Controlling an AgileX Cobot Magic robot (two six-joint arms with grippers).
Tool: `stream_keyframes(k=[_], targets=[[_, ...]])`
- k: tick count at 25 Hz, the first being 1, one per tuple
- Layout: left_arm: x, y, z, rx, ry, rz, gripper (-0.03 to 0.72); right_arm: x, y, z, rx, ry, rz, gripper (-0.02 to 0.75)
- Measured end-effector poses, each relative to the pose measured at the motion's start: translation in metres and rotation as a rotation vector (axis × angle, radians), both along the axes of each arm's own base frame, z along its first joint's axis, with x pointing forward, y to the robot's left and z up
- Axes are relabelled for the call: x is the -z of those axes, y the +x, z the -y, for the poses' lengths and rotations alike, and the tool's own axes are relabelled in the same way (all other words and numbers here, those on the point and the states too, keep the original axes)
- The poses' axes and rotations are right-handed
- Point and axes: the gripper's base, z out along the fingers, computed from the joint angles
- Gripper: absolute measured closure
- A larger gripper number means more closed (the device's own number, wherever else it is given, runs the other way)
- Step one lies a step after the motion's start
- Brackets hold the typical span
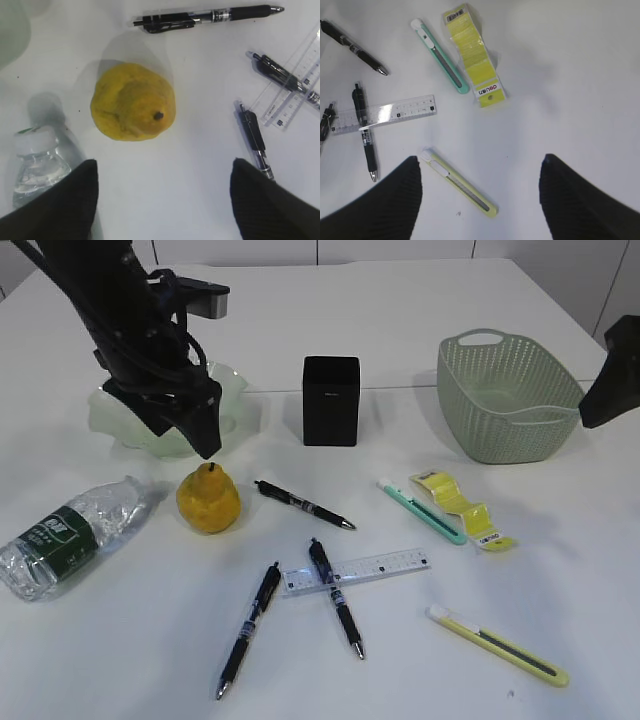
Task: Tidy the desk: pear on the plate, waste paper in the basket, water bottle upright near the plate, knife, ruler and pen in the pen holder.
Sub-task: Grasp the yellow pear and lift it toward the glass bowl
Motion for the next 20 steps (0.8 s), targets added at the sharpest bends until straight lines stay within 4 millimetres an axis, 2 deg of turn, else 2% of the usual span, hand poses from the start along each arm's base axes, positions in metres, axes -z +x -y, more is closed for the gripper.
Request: stream_keyframes(k=[10, 20], targets=[[0.034, 0.005, 0.022, 0.041, 0.024, -0.033, 0.105, 0.000, 0.001, 0.000, 0.001, -0.001, 0.010, 0.168], [0.053, 0.013, 0.022, 0.046, 0.062, -0.014, 0.105, 0.000, 0.002, 0.000, 0.004, -0.001, 0.021, 0.168]])
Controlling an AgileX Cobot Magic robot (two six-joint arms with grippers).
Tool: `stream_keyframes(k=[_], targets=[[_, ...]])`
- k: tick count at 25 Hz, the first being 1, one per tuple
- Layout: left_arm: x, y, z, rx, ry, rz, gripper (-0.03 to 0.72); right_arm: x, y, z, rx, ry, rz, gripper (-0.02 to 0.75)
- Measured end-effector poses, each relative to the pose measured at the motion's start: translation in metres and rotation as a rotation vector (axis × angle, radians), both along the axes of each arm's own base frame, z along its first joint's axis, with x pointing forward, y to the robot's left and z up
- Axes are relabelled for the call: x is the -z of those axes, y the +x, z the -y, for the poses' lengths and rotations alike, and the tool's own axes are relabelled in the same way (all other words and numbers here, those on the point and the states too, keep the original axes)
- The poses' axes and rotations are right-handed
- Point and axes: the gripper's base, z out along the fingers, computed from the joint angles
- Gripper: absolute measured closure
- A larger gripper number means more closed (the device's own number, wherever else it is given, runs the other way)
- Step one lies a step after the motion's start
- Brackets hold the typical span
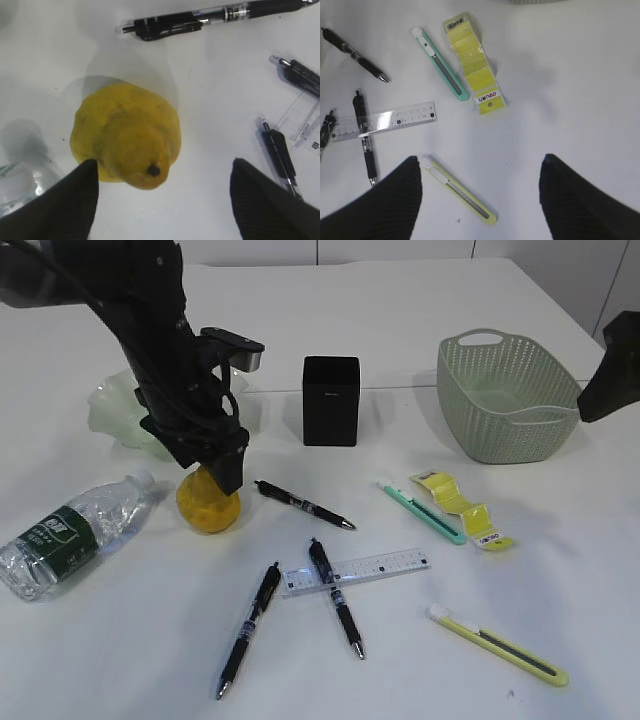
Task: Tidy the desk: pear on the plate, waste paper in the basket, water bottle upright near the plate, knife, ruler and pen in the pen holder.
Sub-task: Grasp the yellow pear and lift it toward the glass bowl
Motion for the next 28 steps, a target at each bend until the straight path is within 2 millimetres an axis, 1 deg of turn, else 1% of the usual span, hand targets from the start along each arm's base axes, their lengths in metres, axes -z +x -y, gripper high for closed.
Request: stream_keyframes(k=[6, 13, 28], targets=[[0.011, 0.004, 0.002, -0.002, 0.001, 0.000, 0.106, 0.000, 0.000, 0.000, 0.000, 0.000, 0.002, 0.168], [0.015, 0.006, 0.000, 0.006, 0.028, 0.008, 0.106, 0.000, 0.000, 0.000, 0.001, 0.000, 0.004, 0.169], [0.015, 0.006, -0.001, 0.008, 0.033, 0.011, 0.106, 0.000, 0.001, 0.000, 0.002, 0.000, 0.009, 0.169]])
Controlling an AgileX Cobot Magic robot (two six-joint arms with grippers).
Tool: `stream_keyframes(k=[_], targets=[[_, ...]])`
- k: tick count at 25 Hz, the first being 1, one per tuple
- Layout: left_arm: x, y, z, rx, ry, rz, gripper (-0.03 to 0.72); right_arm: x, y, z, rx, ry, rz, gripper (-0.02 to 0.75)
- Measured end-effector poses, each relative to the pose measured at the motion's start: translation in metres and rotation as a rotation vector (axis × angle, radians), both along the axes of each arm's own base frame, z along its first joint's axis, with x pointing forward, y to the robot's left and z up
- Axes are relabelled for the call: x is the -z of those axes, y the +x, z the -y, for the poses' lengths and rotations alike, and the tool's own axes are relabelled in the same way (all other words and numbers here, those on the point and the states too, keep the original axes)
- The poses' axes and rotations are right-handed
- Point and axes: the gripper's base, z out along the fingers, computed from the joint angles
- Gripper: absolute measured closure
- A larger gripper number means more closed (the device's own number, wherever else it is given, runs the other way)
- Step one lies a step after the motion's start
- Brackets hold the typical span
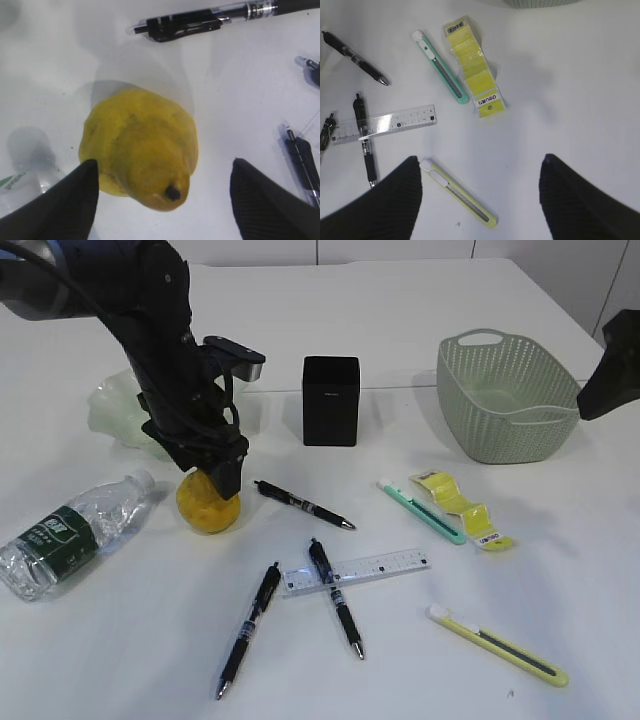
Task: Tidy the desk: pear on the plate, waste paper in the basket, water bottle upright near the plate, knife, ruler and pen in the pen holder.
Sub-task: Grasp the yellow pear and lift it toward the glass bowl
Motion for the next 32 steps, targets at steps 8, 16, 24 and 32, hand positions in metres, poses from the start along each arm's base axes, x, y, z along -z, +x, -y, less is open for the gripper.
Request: stream_keyframes(k=[8, 16, 24, 32], targets=[[0.013, 0.002, 0.001, 0.001, 0.015, -0.024, 0.106, 0.000, 0.000, 0.000, 0.000, 0.000, 0.000, 0.168], [0.015, 0.004, 0.001, 0.000, 0.009, -0.010, 0.107, 0.000, 0.000, 0.000, 0.000, 0.000, 0.002, 0.169], [0.015, 0.004, 0.001, 0.000, 0.009, -0.011, 0.230, 0.000, 0.001, 0.000, 0.002, 0.001, 0.006, 0.168], [0.013, 0.004, 0.000, 0.008, 0.029, -0.009, 0.345, 0.000, 0.001, 0.000, 0.002, 0.000, 0.008, 0.167]])
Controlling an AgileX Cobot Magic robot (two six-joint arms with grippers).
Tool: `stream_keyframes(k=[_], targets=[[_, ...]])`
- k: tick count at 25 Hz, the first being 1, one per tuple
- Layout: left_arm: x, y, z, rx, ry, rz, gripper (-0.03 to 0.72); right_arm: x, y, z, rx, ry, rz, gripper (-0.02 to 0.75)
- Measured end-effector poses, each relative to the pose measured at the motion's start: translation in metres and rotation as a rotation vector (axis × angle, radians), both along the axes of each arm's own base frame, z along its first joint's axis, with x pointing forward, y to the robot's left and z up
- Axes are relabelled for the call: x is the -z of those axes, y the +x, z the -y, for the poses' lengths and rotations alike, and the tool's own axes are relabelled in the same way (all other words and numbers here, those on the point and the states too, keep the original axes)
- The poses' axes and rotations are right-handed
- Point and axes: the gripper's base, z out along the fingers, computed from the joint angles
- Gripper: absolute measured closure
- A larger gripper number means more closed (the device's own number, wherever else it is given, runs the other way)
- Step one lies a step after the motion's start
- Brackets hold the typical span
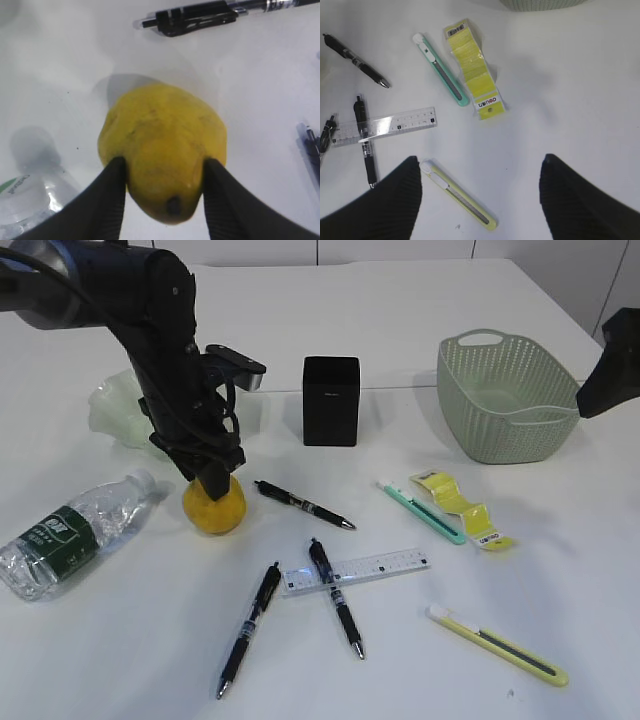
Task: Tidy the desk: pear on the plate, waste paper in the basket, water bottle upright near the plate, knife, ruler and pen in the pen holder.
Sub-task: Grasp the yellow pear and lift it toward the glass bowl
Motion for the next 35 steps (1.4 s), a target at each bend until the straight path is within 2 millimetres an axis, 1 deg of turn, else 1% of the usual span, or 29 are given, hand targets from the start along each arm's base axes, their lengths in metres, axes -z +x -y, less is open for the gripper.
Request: stream_keyframes(k=[2, 4, 14, 20, 28, 33, 35], targets=[[-0.001, -0.001, -0.001, 0.003, 0.009, -0.004, 0.376, 0.000, 0.000, 0.000, 0.000, 0.000, 0.000, 0.167], [-0.001, -0.001, -0.002, 0.005, 0.017, -0.006, 0.386, 0.000, 0.000, 0.000, 0.000, 0.000, 0.000, 0.167], [-0.001, -0.002, -0.003, 0.007, 0.028, -0.018, 0.393, 0.000, 0.000, 0.000, 0.000, 0.000, 0.000, 0.167], [-0.001, -0.003, -0.003, 0.008, 0.034, -0.027, 0.433, 0.000, 0.000, 0.000, 0.000, 0.000, 0.000, 0.167], [-0.001, -0.004, -0.004, 0.009, 0.045, -0.047, 0.435, 0.000, 0.000, 0.000, 0.000, 0.000, -0.002, 0.167], [-0.010, -0.002, -0.003, -0.006, 0.043, -0.053, 0.435, 0.000, 0.000, 0.000, 0.000, 0.000, -0.002, 0.167], [-0.019, 0.001, 0.000, -0.032, 0.013, -0.033, 0.435, 0.000, 0.000, 0.000, 0.000, 0.000, -0.002, 0.167]])
